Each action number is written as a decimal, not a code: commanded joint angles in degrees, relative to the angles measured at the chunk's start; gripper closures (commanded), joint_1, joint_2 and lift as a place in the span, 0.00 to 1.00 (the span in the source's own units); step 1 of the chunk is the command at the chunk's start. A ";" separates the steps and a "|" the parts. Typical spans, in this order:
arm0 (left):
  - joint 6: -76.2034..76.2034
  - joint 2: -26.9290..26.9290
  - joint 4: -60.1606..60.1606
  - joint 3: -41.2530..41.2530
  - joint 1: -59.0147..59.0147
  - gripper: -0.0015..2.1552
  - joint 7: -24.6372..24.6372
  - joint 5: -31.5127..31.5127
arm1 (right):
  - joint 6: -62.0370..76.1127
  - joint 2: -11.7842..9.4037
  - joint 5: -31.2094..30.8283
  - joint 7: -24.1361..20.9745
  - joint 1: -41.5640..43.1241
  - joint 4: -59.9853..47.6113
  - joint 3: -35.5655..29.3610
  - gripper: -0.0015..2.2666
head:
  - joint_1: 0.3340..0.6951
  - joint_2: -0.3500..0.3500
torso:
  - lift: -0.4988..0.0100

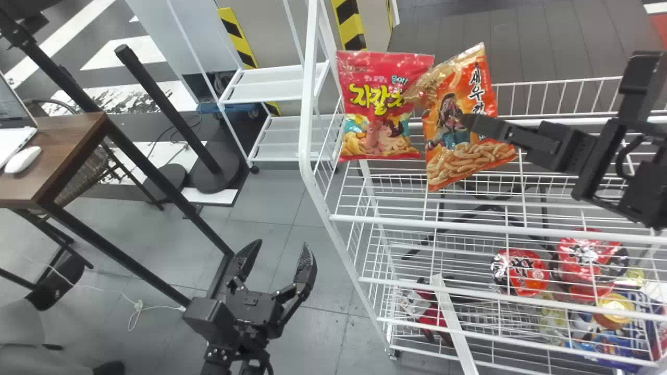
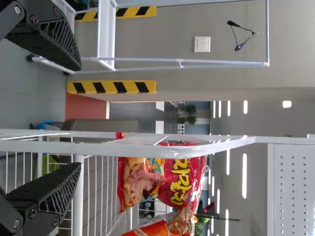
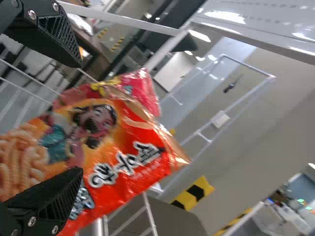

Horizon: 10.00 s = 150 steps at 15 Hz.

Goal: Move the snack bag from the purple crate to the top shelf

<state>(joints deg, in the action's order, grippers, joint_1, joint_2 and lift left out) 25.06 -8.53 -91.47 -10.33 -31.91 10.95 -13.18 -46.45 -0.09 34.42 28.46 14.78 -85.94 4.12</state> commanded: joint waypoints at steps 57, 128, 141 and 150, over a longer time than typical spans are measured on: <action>1.69 0.09 1.91 -0.65 0.62 0.06 -0.23 -0.35 | 8.17 0.14 -47.70 10.30 12.55 15.37 15.92 0.07 | 1.00 1.00 | 0.98; 2.57 -0.53 3.14 -0.74 1.23 0.06 -0.49 -0.97 | 39.11 0.14 -44.80 -3.23 4.99 17.74 29.02 1.00 | 1.00 1.00 | 0.98; 2.75 -0.44 3.49 -0.83 1.50 0.06 -0.49 -0.97 | 44.21 0.14 -45.15 -7.45 8.95 23.54 27.52 1.00 | 1.00 1.00 | 0.98; 3.27 -0.53 3.49 -1.18 1.41 0.06 -0.49 -1.32 | 35.42 0.14 -44.62 -4.64 1.21 10.80 26.56 1.00 | 1.00 1.00 | 0.98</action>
<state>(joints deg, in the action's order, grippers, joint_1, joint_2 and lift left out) 28.30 -8.97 -87.94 -11.41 -30.46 10.44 -14.47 -7.17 0.00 -10.33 23.68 18.27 -70.55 30.70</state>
